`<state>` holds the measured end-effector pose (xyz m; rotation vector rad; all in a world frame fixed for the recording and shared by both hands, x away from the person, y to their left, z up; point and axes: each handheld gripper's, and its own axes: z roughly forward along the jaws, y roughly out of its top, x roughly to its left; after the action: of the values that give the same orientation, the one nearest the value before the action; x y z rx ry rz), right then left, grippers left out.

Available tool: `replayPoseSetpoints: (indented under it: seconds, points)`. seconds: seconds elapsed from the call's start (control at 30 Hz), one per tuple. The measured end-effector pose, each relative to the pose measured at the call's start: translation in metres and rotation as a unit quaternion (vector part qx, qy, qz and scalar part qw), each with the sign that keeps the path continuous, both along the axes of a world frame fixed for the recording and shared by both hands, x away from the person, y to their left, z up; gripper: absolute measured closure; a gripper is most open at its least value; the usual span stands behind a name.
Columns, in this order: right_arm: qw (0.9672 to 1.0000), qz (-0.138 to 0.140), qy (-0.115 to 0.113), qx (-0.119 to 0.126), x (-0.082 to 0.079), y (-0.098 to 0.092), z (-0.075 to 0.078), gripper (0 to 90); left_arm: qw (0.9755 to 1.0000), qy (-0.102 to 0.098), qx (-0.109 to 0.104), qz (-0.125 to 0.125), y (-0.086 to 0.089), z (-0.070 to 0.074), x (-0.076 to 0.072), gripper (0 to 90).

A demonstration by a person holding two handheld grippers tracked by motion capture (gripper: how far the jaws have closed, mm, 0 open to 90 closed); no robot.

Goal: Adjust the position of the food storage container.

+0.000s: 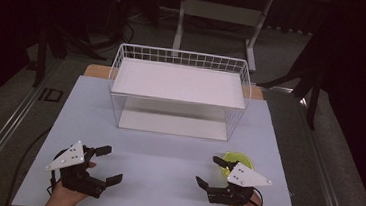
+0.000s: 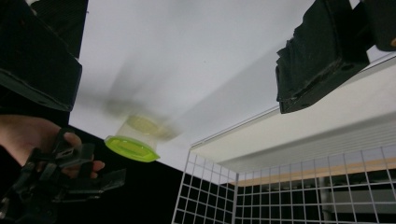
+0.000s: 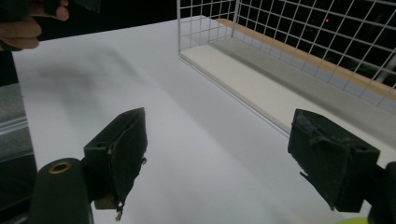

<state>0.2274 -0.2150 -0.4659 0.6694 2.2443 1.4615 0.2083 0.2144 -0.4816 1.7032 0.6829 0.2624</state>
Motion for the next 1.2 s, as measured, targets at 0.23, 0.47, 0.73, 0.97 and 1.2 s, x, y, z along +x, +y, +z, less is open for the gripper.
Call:
replayPoseSetpoints:
  seconds: [0.23,0.47,0.73,0.97,1.2]
  points:
    - [0.9996,0.012,0.006,0.024,-0.001,0.000,0.014,13.4,1.0000,0.001,-0.004,0.002,0.000,0.000,0.000,1.3]
    - [0.9972,-0.012,0.024,0.070,0.006,-0.011,0.027,12.2,1.0000,0.003,-0.006,0.003,-0.001,0.000,0.000,1.3]
    - [0.9963,-0.065,0.026,0.050,0.021,-0.030,0.022,15.7,1.0000,0.006,-0.008,0.001,-0.003,0.000,0.001,1.3]
    - [0.9939,-0.106,0.028,0.013,0.028,-0.060,0.015,40.0,0.9999,0.007,-0.008,-0.002,-0.005,0.000,0.001,1.3]
    - [0.9862,-0.156,0.053,-0.011,0.030,-0.089,0.002,63.8,1.0000,0.004,-0.002,-0.004,-0.006,0.000,0.001,1.3]
